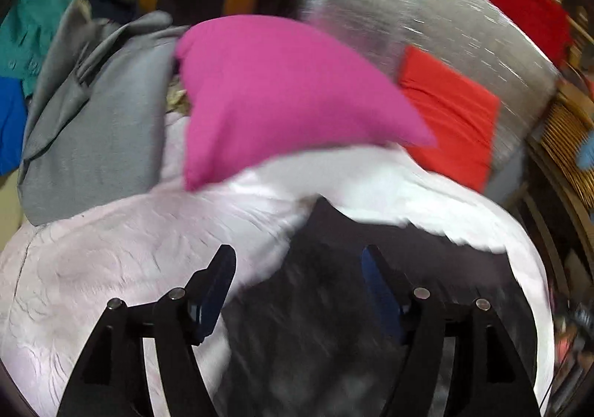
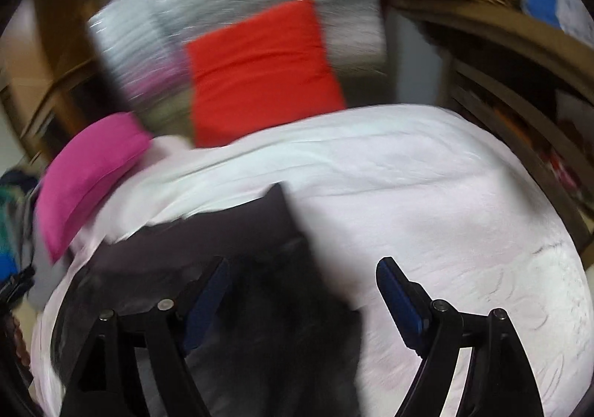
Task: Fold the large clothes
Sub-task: 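Lift the hem with both grippers and fold it over onto the jacket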
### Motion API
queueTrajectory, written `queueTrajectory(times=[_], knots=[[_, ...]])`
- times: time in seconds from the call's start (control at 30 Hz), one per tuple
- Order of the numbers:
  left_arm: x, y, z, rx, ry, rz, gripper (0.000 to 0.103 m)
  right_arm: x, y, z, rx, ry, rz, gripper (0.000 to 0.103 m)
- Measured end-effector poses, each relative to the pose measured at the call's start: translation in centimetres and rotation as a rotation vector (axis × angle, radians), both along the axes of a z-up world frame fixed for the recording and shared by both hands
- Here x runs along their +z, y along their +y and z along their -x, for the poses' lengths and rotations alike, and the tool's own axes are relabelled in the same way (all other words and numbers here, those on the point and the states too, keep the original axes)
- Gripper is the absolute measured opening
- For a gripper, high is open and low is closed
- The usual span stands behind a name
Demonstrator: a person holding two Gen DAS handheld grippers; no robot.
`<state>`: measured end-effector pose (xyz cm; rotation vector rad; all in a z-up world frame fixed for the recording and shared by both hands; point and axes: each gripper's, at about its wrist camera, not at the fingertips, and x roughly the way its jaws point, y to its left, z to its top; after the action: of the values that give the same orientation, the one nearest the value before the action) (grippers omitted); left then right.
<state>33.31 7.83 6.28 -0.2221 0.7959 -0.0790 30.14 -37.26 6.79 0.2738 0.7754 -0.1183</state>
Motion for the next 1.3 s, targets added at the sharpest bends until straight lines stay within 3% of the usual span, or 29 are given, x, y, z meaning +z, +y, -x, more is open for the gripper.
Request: queueTrajectory(times=[0.13, 0.27, 0.37, 0.43, 0.63, 0.77, 0.87, 0.97, 1.07, 1.2, 1.3], knots=[[-0.9, -5.2, 4.3, -0.100, -0.043, -0.059, 0.071, -0.6, 6.9, 2.3, 0.104, -0.034, 0.065, 0.084], [-3.7, -9.6, 6.4, -0.161, -0.017, -0.132, 0.071, -3.3, 11.2, 3.5, 0.138, 0.007, 0.113, 0.084], [-6.6, -11.3, 6.4, -0.157, 0.049, -0.261, 0.071, -6.3, 12.0, 3.4, 0.139, 0.101, 0.188, 0.084], [-8.0, -11.0, 6.1, -0.149, 0.096, -0.266, 0.072, -7.6, 11.7, 3.8, 0.109, 0.142, 0.223, 0.086], [-9.6, -11.3, 5.8, -0.160, 0.100, -0.365, 0.076, -8.9, 11.2, 3.5, 0.097, 0.197, 0.260, 0.092], [-7.4, -9.7, 6.1, -0.157, 0.136, -0.288, 0.075, -7.1, 10.3, 4.0, 0.037, 0.185, 0.218, 0.091], [-4.3, -5.9, 8.2, -0.085, 0.030, -0.213, 0.075, -3.7, 8.9, 7.4, 0.019, 0.066, 0.181, 0.091], [-3.1, -2.7, 10.4, -0.037, -0.010, -0.167, 0.075, -2.8, 9.1, 10.4, 0.044, 0.025, 0.139, 0.092], [-4.3, -0.8, 12.2, 0.007, -0.003, -0.156, 0.075, -4.4, 9.8, 12.5, 0.058, 0.018, 0.128, 0.092], [-8.0, 0.5, 12.6, 0.046, 0.066, -0.199, 0.076, -8.3, 10.2, 13.4, 0.024, 0.081, 0.141, 0.092], [-9.3, 0.4, 12.0, 0.040, 0.105, -0.242, 0.080, -9.8, 9.5, 12.8, 0.003, 0.145, 0.131, 0.100]])
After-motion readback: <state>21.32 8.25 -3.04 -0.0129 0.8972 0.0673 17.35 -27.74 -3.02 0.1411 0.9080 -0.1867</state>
